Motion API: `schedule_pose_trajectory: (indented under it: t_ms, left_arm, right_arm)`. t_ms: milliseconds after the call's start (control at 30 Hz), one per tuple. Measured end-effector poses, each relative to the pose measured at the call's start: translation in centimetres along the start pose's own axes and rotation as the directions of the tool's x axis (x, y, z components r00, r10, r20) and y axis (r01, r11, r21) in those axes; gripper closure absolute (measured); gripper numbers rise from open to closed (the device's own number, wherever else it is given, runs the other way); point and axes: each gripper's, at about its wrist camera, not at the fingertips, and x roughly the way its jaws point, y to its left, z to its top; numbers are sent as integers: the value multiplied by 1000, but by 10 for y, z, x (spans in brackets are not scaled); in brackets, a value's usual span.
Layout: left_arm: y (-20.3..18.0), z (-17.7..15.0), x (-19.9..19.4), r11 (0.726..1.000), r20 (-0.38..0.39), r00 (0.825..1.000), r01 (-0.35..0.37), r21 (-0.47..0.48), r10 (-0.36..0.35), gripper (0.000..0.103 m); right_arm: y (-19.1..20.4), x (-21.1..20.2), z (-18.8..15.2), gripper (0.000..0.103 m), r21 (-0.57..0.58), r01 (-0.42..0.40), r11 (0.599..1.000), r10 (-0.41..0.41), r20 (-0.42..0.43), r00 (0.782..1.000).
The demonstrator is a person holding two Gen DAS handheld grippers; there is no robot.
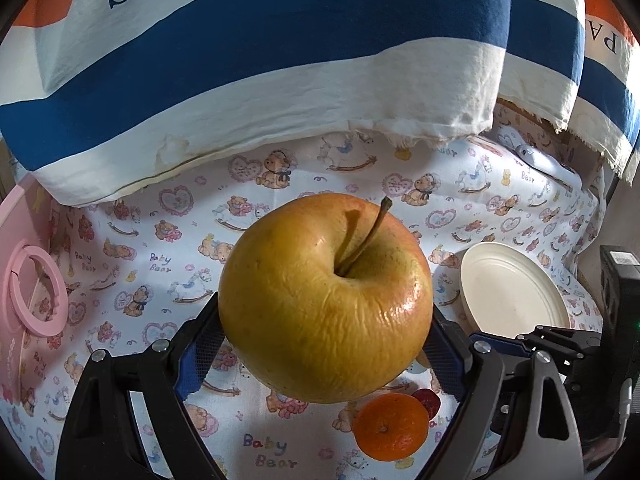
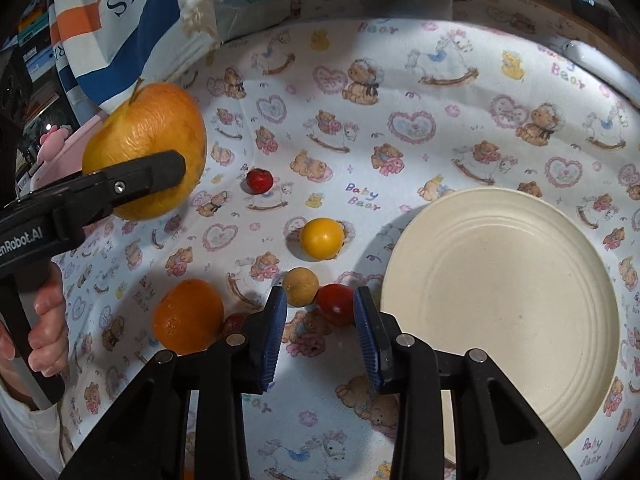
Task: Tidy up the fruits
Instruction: 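Lift the apple with the left tool while the right tool grasps a red cherry tomato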
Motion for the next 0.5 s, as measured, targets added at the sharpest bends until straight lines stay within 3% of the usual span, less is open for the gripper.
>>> schedule_pose_trajectory:
  t_ms: [233, 400, 467, 500]
  left_arm:
    - [-4, -1, 1, 1000, 0, 1000, -2, 17, 2, 14]
    - [-3, -2, 3, 1000, -2, 1000, -15, 23, 15, 14]
    - [-2, -1, 2, 1000, -1, 1000, -15, 20, 15, 14]
    - [-1, -1, 2, 1000, 1, 1000, -14, 18, 14, 14]
  right_arm:
    - [13, 9, 3, 68, -46, 93, 995, -94, -39, 995]
    - [23, 15, 1, 67, -88, 98, 991, -104, -70, 992]
    - [23, 22, -2, 74, -80, 63, 995, -72, -120, 990]
    - [23, 24, -4, 86, -77, 61, 995, -71, -130, 989]
